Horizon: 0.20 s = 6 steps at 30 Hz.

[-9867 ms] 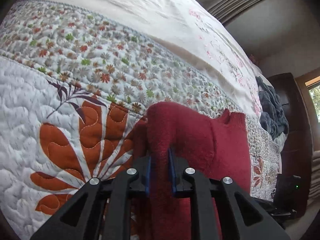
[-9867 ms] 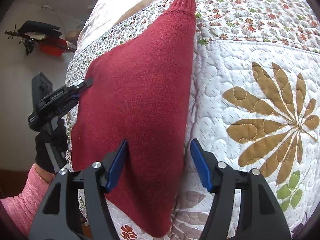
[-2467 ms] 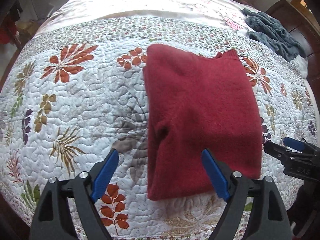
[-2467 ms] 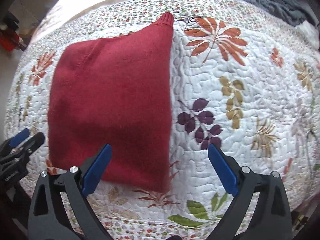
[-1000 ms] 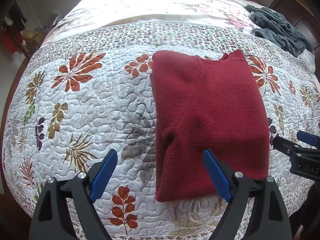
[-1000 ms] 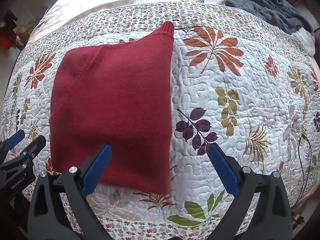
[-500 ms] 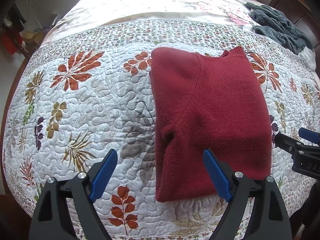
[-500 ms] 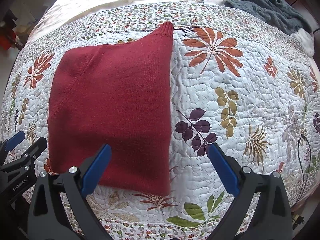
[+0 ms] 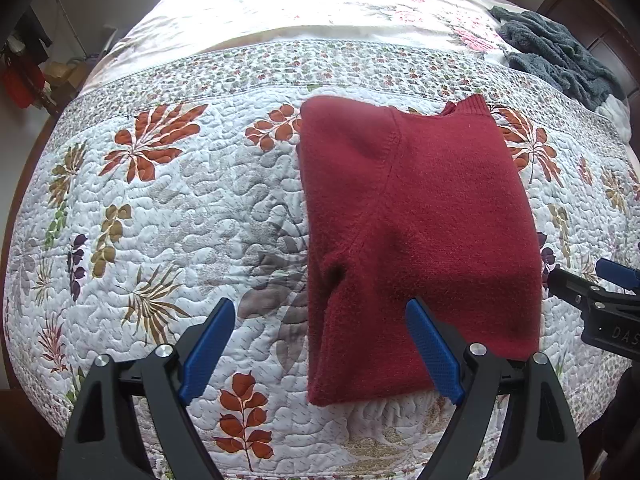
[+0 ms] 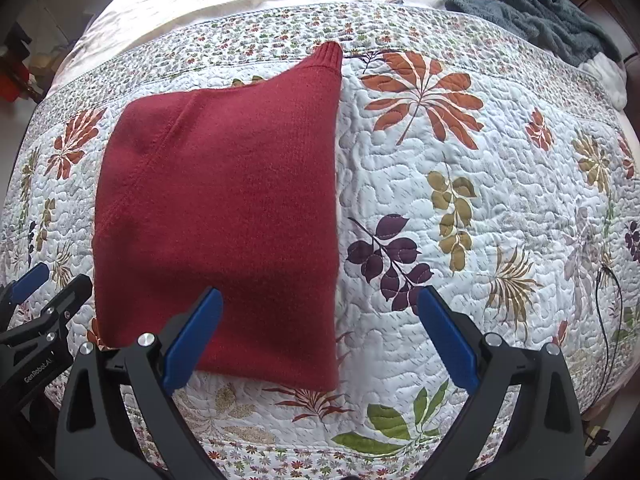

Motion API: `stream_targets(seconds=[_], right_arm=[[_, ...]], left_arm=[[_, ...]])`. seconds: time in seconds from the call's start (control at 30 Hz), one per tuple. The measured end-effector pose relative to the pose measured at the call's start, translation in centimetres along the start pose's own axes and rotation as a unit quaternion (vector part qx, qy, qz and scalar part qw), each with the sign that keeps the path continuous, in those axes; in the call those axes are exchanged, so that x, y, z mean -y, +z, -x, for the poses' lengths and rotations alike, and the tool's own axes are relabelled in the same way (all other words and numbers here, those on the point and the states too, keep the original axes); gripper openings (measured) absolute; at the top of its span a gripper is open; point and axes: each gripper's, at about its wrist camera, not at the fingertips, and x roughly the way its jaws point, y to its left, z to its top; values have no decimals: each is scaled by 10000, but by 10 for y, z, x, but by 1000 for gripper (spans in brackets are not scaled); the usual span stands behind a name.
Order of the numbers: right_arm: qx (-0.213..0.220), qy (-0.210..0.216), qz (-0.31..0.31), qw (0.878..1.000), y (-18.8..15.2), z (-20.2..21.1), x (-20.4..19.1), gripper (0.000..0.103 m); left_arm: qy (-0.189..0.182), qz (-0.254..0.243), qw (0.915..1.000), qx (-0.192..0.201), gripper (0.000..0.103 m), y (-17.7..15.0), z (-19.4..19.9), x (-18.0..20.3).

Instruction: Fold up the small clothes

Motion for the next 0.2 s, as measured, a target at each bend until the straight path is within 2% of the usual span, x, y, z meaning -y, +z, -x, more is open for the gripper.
stream_targets(seconds=[0.2], right_arm=[[-19,0,-55,10000,-1,-1,3,97]], left_arm=[[9,14,10000,14,87,0,0,0]])
